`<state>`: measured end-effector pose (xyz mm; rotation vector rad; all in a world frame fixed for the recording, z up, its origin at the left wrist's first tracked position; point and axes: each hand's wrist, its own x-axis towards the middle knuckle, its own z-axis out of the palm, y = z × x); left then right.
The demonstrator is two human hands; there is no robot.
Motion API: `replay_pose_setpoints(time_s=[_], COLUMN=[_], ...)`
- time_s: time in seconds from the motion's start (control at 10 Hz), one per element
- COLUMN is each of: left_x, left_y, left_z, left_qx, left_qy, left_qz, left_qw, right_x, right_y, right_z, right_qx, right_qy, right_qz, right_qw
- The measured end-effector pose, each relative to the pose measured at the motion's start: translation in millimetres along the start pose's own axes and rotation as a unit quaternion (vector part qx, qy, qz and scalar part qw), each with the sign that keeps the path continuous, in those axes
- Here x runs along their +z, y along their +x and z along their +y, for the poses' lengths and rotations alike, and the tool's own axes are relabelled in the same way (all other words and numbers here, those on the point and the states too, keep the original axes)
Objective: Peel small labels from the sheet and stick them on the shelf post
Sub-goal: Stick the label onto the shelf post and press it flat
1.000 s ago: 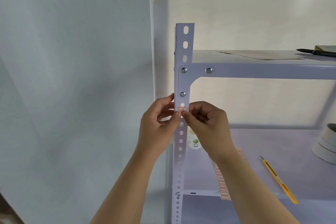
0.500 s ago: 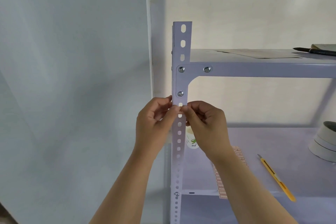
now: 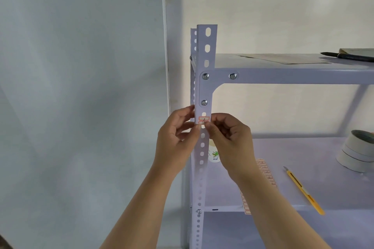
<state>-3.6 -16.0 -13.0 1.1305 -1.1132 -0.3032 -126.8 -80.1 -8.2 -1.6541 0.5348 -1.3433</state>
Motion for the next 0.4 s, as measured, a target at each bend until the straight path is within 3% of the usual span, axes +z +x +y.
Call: replay_pose_setpoints(time_s=[0.4], left_x=[-20], left_y=[-9], left_z=[9], left_qx=[-0.001], left_qy=[0.083], left_qz=[-0.023], left_qw=[0.996], right_x=[9], right_y=[-21], right_z=[-18], right_qx=[0.008], right_qy=[-0.108], right_qz=[0.044], right_qw=[0.993])
